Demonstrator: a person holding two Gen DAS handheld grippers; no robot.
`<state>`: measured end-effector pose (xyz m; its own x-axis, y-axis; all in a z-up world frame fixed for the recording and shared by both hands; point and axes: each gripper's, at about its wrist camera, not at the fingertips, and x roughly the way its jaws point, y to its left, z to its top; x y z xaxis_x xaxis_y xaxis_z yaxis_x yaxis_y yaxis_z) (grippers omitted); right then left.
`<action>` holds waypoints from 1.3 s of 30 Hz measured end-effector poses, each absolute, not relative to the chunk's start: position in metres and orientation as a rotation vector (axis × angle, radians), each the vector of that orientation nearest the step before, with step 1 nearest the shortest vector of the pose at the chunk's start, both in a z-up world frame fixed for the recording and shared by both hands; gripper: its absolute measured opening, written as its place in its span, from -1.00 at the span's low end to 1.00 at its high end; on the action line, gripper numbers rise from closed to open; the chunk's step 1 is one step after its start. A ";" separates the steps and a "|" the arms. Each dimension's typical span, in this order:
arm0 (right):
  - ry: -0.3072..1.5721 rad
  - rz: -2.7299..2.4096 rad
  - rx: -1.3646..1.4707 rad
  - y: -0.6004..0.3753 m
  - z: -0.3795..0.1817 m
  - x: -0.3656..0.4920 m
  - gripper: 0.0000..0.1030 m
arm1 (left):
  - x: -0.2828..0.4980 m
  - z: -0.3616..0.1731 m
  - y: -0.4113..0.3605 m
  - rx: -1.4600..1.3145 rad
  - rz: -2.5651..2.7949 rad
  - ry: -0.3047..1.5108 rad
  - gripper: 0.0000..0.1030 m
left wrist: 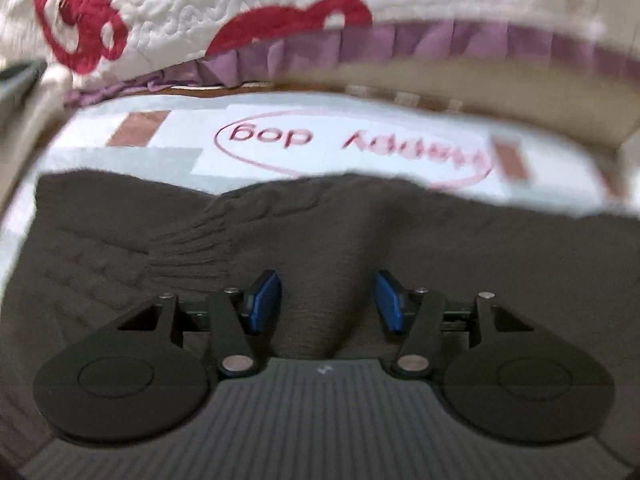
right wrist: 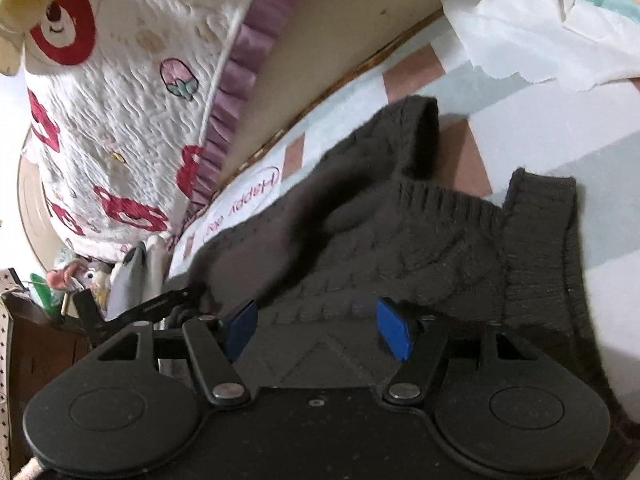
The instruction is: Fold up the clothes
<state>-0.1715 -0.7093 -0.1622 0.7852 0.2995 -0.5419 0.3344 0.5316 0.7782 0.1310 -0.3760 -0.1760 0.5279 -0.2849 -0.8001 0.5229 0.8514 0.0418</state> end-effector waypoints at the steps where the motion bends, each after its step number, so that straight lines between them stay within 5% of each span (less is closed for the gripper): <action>1: 0.708 -0.025 1.033 -0.709 -0.165 -0.169 0.39 | 0.127 -0.178 -0.380 0.328 -0.508 0.877 -0.52; 2: 0.700 -0.022 1.049 -0.712 -0.168 -0.167 0.39 | 0.121 -0.175 -0.386 0.375 -0.518 0.855 -0.81; 12: 0.623 -0.059 1.246 -0.742 -0.182 -0.179 0.42 | 0.009 -0.089 -0.336 0.377 -0.760 0.590 -0.83; 20: 0.572 -0.041 1.413 -0.754 -0.198 -0.188 0.47 | -0.108 -0.091 -0.267 0.539 -0.991 0.448 -0.83; 39: 0.565 0.121 1.372 -0.741 -0.184 -0.174 0.49 | -0.128 -0.114 -0.330 0.672 -1.088 0.831 -0.75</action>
